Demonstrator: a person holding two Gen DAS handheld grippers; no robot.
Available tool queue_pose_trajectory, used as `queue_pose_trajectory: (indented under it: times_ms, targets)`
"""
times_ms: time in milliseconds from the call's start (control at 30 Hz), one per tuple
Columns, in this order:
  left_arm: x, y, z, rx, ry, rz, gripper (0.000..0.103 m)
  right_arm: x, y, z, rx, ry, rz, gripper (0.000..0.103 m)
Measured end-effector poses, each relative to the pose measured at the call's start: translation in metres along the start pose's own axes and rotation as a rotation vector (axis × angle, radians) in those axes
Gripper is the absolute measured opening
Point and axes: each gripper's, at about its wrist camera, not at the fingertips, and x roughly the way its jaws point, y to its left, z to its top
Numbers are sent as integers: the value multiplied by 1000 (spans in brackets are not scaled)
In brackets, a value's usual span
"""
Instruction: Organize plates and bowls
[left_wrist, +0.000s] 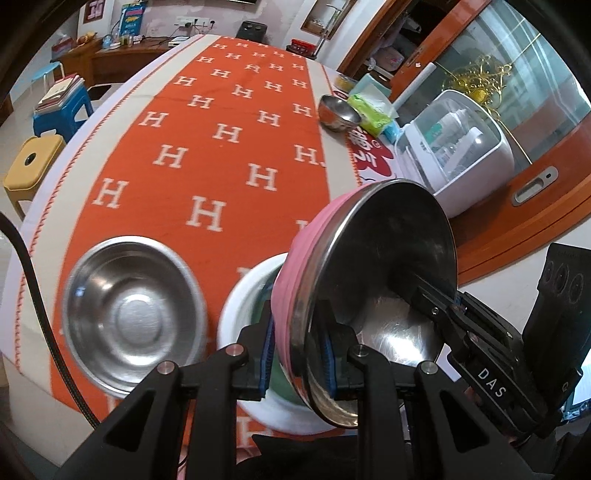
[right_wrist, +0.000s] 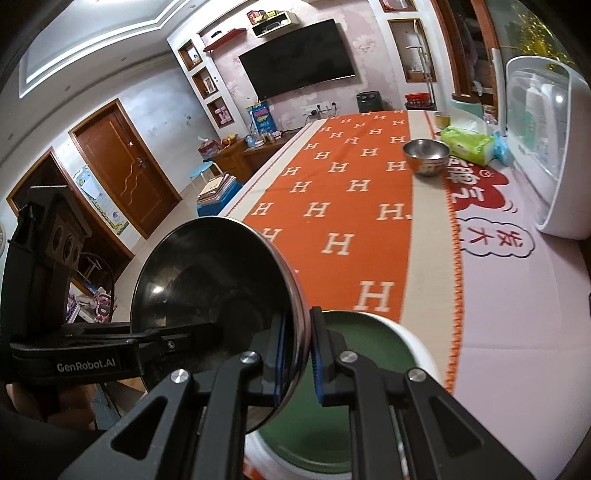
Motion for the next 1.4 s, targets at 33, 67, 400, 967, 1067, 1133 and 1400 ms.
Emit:
queue_pose_trajectory:
  times_ms: [33,67,400,967,1067,1133,1400]
  targets:
    - [-2,5,0,0,3,4,20,2,5,0,1,2,1,13]
    - [-5,11,-1,0,6,7,20,5,10,-1,2,5,2,13]
    - [-23,65,-3,-10,38,35,20,36,63,-5,1,32,11,14]
    - [6,135,8,133,281,103,23,105,108,-33,178,110,-29,16]
    - [16,144,12,154,327,108,23,117,109,-38,219,135,-42,16]
    - [21,149,14,161,350,106,23,124,111,-40,238,154,-52,16]
    - [31,157,20,193,402,96,30,132,107,-45,313,163,-89,44]
